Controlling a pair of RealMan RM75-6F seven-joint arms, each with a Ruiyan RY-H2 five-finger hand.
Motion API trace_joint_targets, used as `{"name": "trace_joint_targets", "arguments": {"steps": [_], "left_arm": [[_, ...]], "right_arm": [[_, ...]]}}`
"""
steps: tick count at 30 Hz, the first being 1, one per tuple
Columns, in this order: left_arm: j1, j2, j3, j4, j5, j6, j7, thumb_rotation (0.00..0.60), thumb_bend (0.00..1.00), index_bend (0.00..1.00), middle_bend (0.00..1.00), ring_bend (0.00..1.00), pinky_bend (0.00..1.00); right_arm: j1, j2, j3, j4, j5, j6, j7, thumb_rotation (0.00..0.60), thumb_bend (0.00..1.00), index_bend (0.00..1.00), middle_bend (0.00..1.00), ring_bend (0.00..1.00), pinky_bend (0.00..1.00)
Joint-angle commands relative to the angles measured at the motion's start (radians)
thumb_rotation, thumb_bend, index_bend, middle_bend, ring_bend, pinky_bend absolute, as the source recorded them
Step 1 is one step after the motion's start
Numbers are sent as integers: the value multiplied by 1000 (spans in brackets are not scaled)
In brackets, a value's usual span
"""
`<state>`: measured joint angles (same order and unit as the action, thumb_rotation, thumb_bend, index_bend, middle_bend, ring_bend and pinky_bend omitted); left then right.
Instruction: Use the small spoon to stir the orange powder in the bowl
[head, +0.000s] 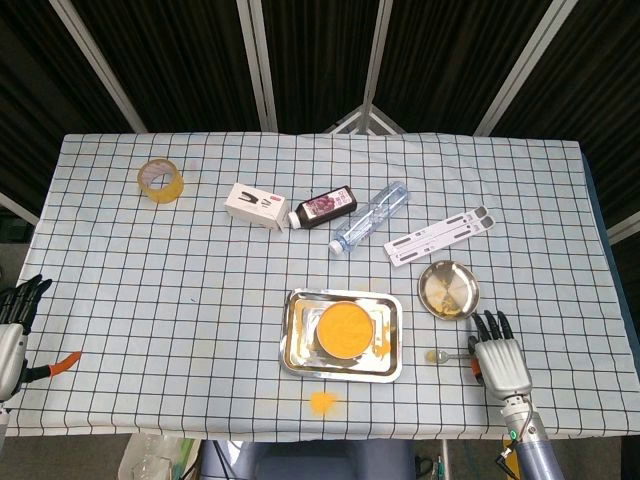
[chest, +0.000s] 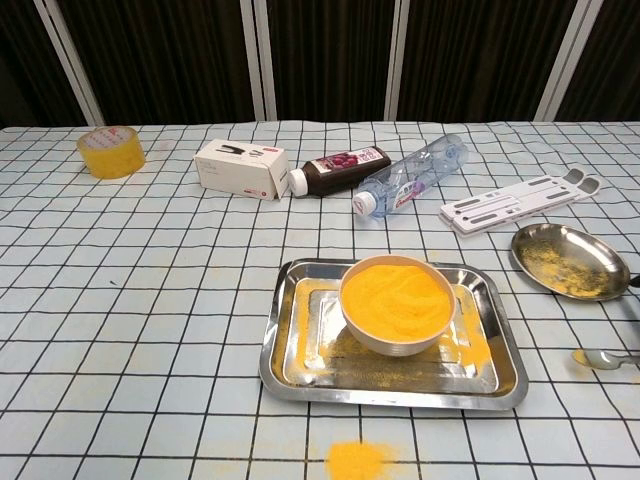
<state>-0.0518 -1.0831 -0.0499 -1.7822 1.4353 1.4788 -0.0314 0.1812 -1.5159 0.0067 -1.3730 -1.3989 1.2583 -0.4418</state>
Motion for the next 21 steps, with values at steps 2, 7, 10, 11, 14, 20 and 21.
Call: {"name": "trace_joint_targets", "arguments": {"steps": [2,7,10,11,14,20,21], "left_arm": [[0,0,0,1,1,0,-1,600,0,0,0,0,0],[0,2,2,1,9,2,-7,600,0,0,0,0,0],[0,3,4,3,14,3,-9,600,0,0,0,0,0],[0,3,4,3,15,3,-10,600,0,0,0,0,0],[0,5,5,5,20,3,-15,600,0,0,0,0,0],[-5,11,8,7,23,-8,-32,600,0,0,0,0,0],[-5,11,9,7,25,-9,-34,600,0,0,0,0,0]], "right_arm": [[0,13,13,-29,4,12,10,600,529,568,132,0,0],[6,38,45,-97,23,29,12,600,529,568,132,0,0],[14,50,67,-149,36,36,-3,600,530,568,132,0,0],[17,53,73,-164,39,37,-11,600,530,568,132,0,0],[36,63,99,-233,39,51,-57,600,529,568,132,0,0],[72,48,132,-349,61,66,-206,600,530,568,132,0,0],[78,41,133,-361,64,66,-230,600,530,568,132,0,0]]}}
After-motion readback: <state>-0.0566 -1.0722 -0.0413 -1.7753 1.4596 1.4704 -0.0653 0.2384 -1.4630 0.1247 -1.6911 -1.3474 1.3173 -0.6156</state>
